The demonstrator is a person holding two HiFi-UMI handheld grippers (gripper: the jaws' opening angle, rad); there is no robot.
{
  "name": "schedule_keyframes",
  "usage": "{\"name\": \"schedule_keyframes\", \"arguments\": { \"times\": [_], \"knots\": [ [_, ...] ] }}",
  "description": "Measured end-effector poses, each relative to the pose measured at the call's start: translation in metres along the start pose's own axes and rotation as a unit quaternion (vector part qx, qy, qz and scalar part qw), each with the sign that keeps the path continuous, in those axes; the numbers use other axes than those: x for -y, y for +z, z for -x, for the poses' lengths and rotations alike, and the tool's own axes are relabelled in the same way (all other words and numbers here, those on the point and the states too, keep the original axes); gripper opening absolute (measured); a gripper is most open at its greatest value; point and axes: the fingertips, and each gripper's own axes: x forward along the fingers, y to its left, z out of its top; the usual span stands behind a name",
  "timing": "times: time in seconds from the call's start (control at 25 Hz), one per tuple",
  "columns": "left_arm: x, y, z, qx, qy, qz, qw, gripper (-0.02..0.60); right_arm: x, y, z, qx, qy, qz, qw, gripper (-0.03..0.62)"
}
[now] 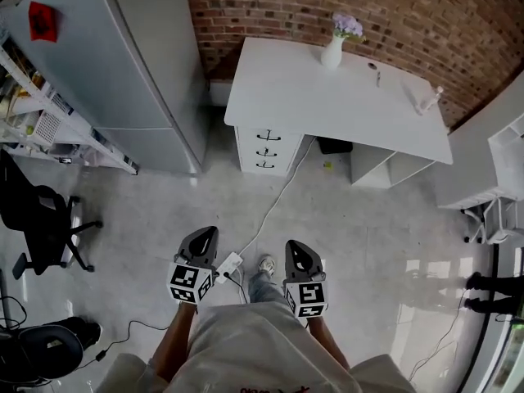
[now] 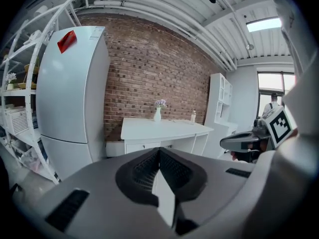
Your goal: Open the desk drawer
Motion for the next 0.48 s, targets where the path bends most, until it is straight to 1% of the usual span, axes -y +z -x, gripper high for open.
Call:
{"name": "schedule_keyframes", "arguments": {
  "times": [0.16,0.24,0.36,0.48],
  "knots": [
    [-0.002,0.005,-0.015,-0.005,0.026,0.006,0.9996,0.012,0.026,-0.006,-0.012,-0.013,0.019,-0.008,1.000,0.018],
    [-0.011,0.006,-0.016,-0.007,0.045,0.008,0.9989,0.012,0.036,-0.008,-0.023,-0.021,0.029,-0.005,0.999,0.018],
    [-0.031,0.001,-0.009,-0.022,0.072,0.008,0.9971,0.012,0.040,-0.008,-0.038,-0.028,0.041,0.000,0.999,0.018],
    [-0.044,-0.007,-0.012,-0.036,0.082,0.018,0.9958,0.012,0.040,-0.010,-0.050,-0.031,0.046,-0.003,0.998,0.018]
  ]
}}
